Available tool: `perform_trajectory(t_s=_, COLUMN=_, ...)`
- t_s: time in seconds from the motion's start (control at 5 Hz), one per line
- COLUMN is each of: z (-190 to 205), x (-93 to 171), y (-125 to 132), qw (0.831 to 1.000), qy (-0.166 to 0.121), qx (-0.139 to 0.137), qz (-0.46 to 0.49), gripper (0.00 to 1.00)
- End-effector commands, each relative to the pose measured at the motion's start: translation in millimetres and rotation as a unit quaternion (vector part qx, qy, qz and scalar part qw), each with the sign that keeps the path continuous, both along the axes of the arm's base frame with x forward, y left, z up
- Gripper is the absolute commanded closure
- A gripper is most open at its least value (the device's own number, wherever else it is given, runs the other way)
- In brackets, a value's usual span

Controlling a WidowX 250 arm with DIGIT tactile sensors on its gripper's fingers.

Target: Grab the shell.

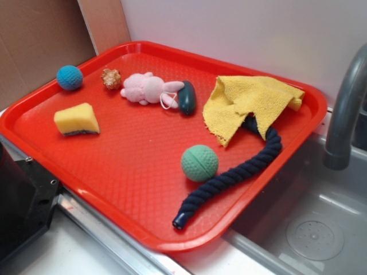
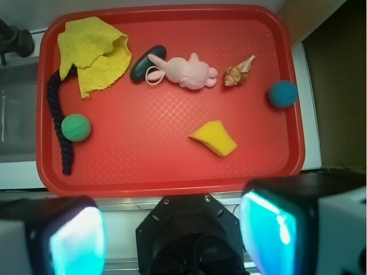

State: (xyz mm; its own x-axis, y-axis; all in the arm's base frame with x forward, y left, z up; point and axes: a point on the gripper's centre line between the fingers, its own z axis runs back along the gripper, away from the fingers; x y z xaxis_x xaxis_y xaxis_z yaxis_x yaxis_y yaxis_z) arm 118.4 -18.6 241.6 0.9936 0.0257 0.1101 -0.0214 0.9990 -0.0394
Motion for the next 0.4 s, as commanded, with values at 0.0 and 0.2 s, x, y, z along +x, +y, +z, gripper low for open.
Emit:
perform_trajectory(t_s=0.0, z=0.0, x=0.0, y=0.0, qw=1.0, qy=0.0, qx=0.0, qz=0.0, gripper=0.0)
perform_trajectory(t_s=0.2, z=-35.8, x=48.6, y=38.2, qw=0.996, qy=0.023, qx=0.035, qz=0.083, gripper=0.0)
